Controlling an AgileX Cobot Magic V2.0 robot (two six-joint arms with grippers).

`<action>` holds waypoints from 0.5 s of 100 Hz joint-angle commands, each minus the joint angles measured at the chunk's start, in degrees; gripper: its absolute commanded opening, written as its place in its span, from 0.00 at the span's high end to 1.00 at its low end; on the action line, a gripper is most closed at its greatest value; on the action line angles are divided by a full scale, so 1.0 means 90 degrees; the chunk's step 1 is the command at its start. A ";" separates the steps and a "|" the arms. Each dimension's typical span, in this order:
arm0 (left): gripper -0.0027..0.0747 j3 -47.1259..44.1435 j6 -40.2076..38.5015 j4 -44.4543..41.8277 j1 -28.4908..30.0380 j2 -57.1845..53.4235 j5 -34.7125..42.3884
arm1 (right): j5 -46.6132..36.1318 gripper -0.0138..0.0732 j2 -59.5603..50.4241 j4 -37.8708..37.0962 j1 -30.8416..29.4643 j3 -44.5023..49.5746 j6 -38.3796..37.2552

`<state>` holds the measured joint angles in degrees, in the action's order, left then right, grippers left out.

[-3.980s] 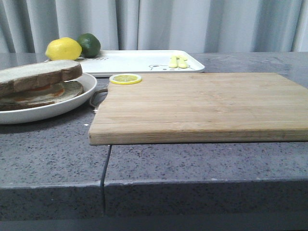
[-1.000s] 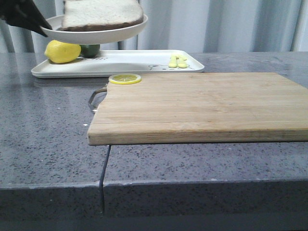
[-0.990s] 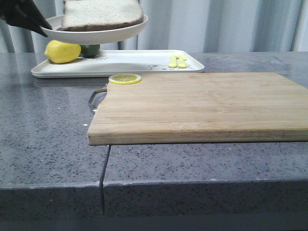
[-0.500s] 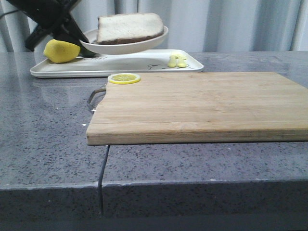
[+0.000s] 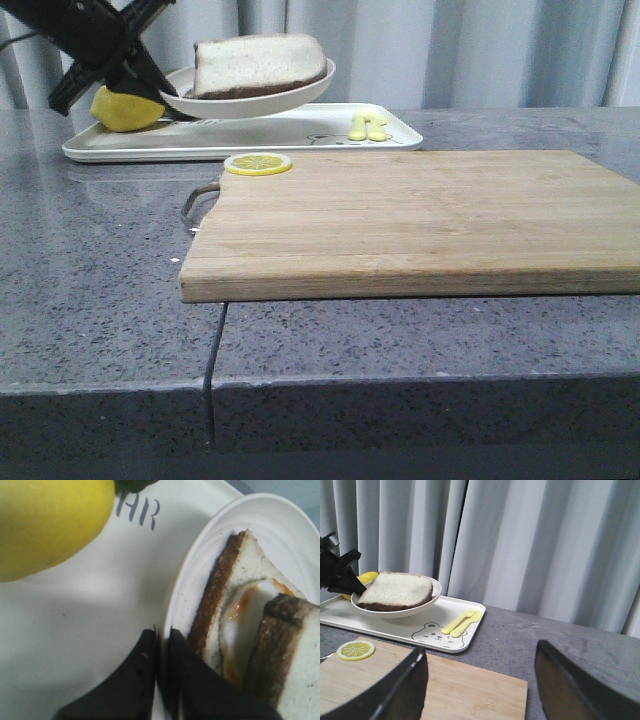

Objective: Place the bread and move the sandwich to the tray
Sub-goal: 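Lift the plate with the left gripper and carry it over the tray, then lower the plate onto the tray and open the left gripper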

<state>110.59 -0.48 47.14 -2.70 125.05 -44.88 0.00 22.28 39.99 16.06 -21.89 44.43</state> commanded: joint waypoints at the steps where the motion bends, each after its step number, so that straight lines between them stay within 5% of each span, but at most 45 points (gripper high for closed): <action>1: 0.99 0.0327 -0.0035 0.0485 0.0047 -0.0282 0.0207 | -0.0437 0.30 0.0026 -0.0022 -0.0051 -0.0173 -0.0004; 50: 0.99 0.1065 -0.0047 0.0546 0.0035 0.0397 -0.0205 | -0.0437 0.30 0.0026 -0.0022 -0.0051 -0.0173 -0.0004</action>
<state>117.80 -0.38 47.14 -2.16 131.73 -47.11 0.00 22.28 39.99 16.06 -21.89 44.43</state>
